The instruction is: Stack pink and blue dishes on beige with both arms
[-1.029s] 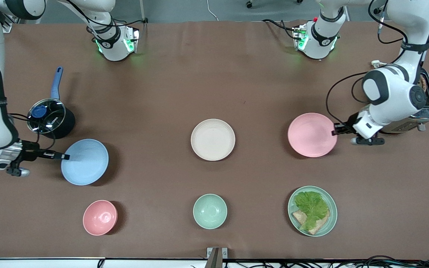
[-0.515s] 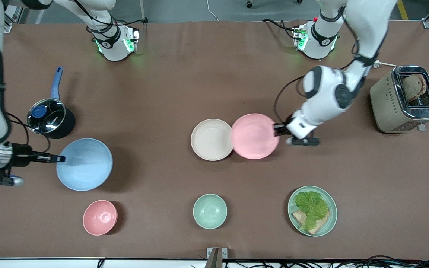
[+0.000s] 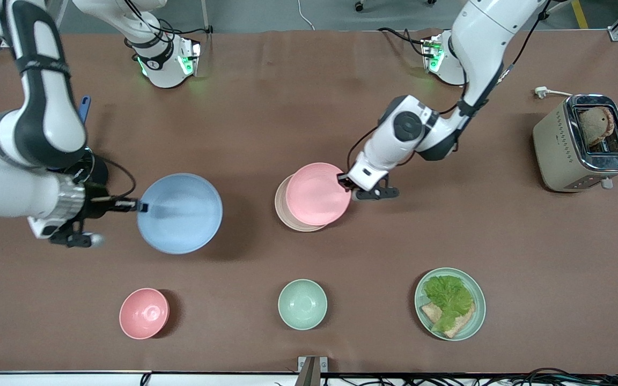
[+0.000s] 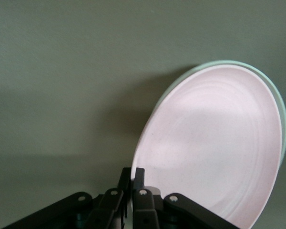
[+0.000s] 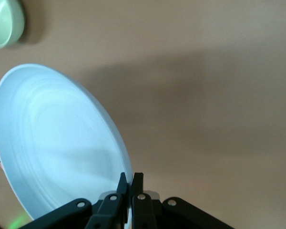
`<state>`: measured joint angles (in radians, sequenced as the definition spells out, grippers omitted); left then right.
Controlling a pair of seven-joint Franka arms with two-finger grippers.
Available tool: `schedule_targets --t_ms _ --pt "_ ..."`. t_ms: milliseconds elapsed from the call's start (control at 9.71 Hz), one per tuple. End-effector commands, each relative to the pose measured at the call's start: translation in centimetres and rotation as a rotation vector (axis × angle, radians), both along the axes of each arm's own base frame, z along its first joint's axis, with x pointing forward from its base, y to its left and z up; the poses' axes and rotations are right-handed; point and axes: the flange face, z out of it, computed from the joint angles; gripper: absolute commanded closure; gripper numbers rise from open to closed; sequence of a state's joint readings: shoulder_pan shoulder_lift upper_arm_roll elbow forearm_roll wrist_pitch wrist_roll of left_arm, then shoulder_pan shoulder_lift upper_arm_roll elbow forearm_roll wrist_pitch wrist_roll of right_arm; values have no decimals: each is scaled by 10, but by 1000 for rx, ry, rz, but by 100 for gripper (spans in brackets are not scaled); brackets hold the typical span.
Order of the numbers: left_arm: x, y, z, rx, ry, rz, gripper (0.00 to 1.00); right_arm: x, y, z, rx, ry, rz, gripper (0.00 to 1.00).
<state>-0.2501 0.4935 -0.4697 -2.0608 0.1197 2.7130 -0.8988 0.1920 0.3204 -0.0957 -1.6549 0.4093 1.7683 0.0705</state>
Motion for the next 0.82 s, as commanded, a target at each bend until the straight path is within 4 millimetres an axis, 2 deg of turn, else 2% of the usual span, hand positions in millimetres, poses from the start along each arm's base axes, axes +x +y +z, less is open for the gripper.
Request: schedule_targets --t_ms 0,206,309,412,515,618,721 --pt "-4 -22 -18 76 8 22 99 -20 65 -12 49 6 12 99" --pt "20 -35 -32 104 11 56 99 -26 80 -42 37 43 30 99" --pt "21 -35 -34 109 4 62 95 -30 82 -57 28 34 17 99" --pt "30 -35 -26 96 -9 87 63 -35 91 -66 23 24 16 99" --pt "31 -34 -19 96 -21 95 1 -42 106 -80 35 33 13 99" --pt "35 -22 -1 127 -42 89 0 -50 123 -88 61 40 7 99" --pt "32 -12 22 180 -62 66 0 -50 126 -93 74 42 -7 99"
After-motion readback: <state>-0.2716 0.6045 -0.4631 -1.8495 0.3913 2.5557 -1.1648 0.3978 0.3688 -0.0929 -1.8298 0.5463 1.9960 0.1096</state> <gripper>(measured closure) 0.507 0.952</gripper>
